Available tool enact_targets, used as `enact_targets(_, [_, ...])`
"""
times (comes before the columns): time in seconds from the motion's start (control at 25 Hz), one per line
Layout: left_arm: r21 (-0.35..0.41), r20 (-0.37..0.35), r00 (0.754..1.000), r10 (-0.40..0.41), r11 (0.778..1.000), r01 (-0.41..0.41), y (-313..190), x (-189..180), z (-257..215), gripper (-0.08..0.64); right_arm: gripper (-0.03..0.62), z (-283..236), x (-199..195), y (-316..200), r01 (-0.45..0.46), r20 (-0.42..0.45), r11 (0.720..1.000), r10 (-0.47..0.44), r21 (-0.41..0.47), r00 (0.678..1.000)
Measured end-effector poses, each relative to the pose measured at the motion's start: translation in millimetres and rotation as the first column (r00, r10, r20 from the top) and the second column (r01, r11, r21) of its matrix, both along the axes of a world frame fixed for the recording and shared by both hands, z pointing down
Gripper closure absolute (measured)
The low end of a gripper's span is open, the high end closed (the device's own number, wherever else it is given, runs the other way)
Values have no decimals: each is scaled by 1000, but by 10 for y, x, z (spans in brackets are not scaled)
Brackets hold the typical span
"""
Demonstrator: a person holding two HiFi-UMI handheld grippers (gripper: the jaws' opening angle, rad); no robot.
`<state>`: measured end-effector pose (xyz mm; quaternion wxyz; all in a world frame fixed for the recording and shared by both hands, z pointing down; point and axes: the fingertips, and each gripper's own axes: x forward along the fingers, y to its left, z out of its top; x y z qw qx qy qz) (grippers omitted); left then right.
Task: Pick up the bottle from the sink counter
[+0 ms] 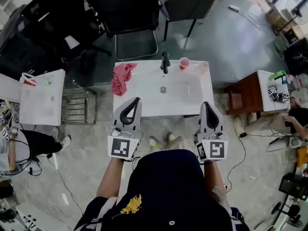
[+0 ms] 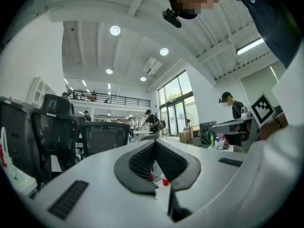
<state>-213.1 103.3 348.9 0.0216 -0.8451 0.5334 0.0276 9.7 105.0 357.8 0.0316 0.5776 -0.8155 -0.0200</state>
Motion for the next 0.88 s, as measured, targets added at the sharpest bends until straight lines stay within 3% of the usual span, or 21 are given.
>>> enact_targets(0.44, [-6,21,997,72,997,-72,41,-10,241,545,567,121,79,186,-76,-15,997,75,-35,997])
enact_targets(0.56, [-29,-3,997,74,997,-75,18,33,242,545,567,150,84,166,-79,-11,996,78,-41,997])
enact_targets(0.88, [-27,66,995,71,997,-70,-171,127,384,545,566,258,196,-36,-70,1,996,71,-56,998])
